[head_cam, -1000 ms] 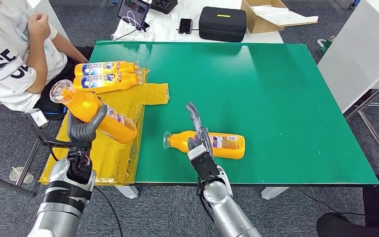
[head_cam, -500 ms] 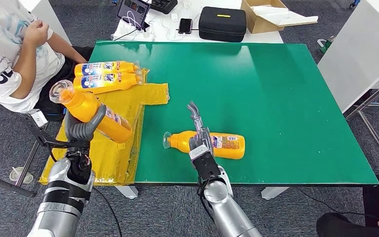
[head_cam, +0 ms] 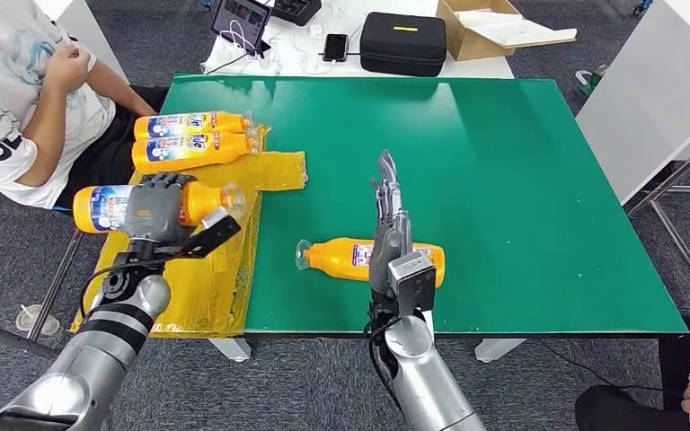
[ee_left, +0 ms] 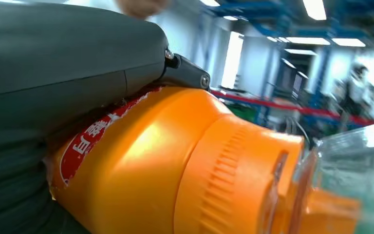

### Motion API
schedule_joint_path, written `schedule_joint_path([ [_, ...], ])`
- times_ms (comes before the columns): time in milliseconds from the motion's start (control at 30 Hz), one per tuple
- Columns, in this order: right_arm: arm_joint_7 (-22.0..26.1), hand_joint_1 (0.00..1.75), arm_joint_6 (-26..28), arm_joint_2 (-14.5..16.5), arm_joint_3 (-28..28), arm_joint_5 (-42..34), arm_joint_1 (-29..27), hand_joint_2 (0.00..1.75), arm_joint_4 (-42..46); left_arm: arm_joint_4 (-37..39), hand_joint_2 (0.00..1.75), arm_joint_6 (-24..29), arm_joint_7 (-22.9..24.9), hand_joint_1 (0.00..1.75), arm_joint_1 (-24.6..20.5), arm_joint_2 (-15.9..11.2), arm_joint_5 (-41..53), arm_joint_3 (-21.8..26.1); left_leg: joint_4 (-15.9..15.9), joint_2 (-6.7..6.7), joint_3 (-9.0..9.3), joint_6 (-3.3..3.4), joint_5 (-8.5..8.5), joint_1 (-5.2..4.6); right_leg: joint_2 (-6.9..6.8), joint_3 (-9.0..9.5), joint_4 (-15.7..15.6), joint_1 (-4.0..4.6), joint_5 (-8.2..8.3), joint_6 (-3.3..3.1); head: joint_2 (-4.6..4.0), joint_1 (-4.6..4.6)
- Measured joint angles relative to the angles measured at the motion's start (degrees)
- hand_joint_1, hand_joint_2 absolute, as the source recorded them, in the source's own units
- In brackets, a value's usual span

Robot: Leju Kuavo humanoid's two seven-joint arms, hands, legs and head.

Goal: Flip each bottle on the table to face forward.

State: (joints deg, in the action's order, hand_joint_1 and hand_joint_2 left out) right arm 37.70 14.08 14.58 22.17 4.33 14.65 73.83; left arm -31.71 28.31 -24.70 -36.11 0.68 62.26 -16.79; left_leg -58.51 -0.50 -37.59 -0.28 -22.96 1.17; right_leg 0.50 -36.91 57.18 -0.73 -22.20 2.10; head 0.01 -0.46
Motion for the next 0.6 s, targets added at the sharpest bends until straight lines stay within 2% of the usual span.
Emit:
schedule_joint_path([
  [100, 0.0, 0.0, -0.2, 0.0, 0.5, 0.0, 0.0, 0.0, 0.0, 4.0, 1.75, -0.1, 0.5, 1.75, -1.1, -1.0, 0.9, -3.8, 0.0, 0.0, -0.01, 0.0, 0.0, 0.0, 0.01, -0.01, 0.0, 0.0, 0.0, 0.0, 0.0, 0.0],
  [200, 0.0, 0.0, -0.3, 0.0, 0.8, 0.0, 0.0, 0.0, 0.0, 6.3, 1.75, -0.6, 0.6, 1.75, -1.7, -1.6, 0.9, -5.7, 0.0, -0.01, -0.02, -0.01, -0.02, 0.0, 0.0, -0.02, 0.0, 0.01, -0.01, 0.0, 0.01, 0.0],
  [600, -0.3, 0.0, -0.8, 0.0, 1.4, 0.0, 0.0, 0.0, 0.0, 10.0, 1.75, -7.2, 0.3, 1.75, -2.4, -3.0, 2.3, -7.7, 0.0, -0.02, -0.03, -0.01, -0.01, 0.01, 0.0, -0.01, 0.0, 0.01, -0.02, -0.01, -0.01, 0.02],
])
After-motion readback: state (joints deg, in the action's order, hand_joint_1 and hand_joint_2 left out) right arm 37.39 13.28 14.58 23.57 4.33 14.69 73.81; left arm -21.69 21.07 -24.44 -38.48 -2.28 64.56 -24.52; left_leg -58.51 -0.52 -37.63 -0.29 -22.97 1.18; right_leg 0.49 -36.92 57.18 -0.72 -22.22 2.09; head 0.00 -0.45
